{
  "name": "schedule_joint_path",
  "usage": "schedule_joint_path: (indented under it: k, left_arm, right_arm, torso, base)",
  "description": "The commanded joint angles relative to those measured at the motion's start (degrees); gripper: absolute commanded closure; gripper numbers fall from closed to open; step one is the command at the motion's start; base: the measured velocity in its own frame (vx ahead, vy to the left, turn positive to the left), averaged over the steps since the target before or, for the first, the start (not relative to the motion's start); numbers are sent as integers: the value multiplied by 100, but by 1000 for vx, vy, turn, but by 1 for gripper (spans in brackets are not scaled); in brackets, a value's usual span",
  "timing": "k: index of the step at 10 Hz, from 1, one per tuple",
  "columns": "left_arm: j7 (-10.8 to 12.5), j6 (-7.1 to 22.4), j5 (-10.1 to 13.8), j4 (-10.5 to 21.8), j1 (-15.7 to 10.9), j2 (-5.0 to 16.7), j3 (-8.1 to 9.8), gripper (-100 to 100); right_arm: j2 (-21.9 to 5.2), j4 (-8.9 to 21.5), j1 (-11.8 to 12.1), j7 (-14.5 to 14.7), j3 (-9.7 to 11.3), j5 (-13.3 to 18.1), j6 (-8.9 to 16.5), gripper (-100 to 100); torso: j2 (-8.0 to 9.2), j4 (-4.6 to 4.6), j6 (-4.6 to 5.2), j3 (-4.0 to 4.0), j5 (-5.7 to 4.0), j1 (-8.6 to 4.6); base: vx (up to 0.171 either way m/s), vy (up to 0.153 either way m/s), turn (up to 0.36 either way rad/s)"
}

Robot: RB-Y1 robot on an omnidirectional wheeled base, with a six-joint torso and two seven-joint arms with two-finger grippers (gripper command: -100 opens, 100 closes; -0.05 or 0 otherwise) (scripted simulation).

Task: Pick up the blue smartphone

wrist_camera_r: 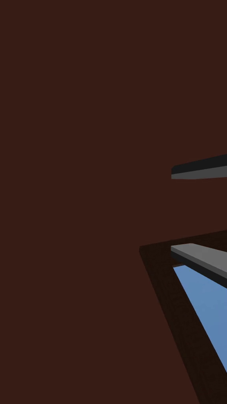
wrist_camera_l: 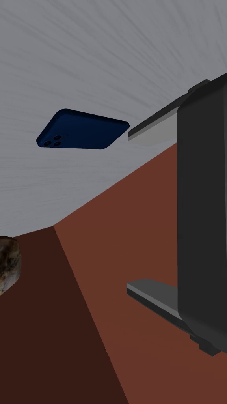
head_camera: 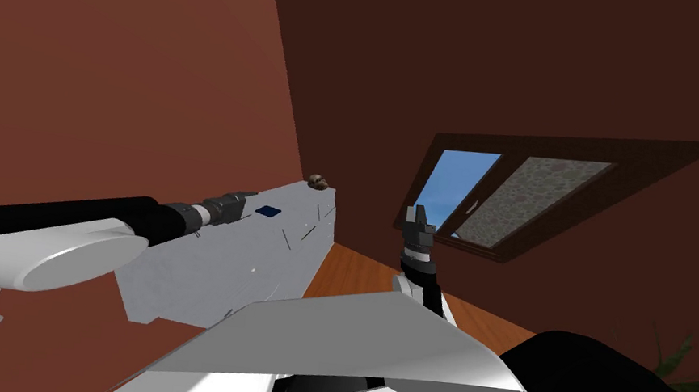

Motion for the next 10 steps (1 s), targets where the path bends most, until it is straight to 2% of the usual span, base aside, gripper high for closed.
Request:
schedule_joint_path:
  k: [1, 2, 3, 5, 6, 8, 9, 10]
  left_arm:
    - [13, 286, 121, 39, 20, 85, 85, -100]
    - [13, 410, 121, 39, 20, 85, 85, -100]
    - [23, 609, 375, 182, 41, 282, 237, -100]
    - [23, 862, 375, 182, 41, 282, 237, -100]
    - [34, 1065, 621, 333, 68, 471, 383, -100]
    - [34, 1305, 621, 333, 68, 471, 383, -100]
    - [45, 1488, 856, 491, 101, 651, 523, -100]
    - [45, 1647, 856, 491, 101, 651, 523, -100]
  right_arm:
    - [0, 0, 0, 0, 0, 0, 0, 0]
    - [0, 0, 1, 0, 0, 0, 0, 0]
    - [0, 0, 1, 0, -1, 0, 0, 0]
    - [0, 0, 1, 0, -1, 0, 0, 0]
    - [0, 0, 1, 0, -1, 0, 0, 0]
    - [0, 0, 1, 0, -1, 0, 0, 0]
    - [0, 0, 1, 0, -1, 0, 0, 0]
    - [0, 0, 0, 0, 0, 0, 0, 0]
  torso:
    - [0, 0, 0, 0, 0, 0]
    - [-1, 0, -4, 0, 1, 2]
    - [3, 1, -6, 1, 1, -2]
    - [-3, -1, -5, -2, 2, 1]
    - [1, 0, -6, 0, 1, -1]
    - [-8, -2, -4, -5, 2, 1]
    - [0, 0, -7, -1, 2, 0]
    - [-4, -1, -1, -2, 0, 1]
  base:
    - [25, 24, -120]
    - [12, 13, 17]
    - [27, 14, -206]
    - [22, 20, -33]
    - [45, 13, -170]
    - [28, 22, -59]
    - [33, 24, -153]
    - [38, 33, -97]
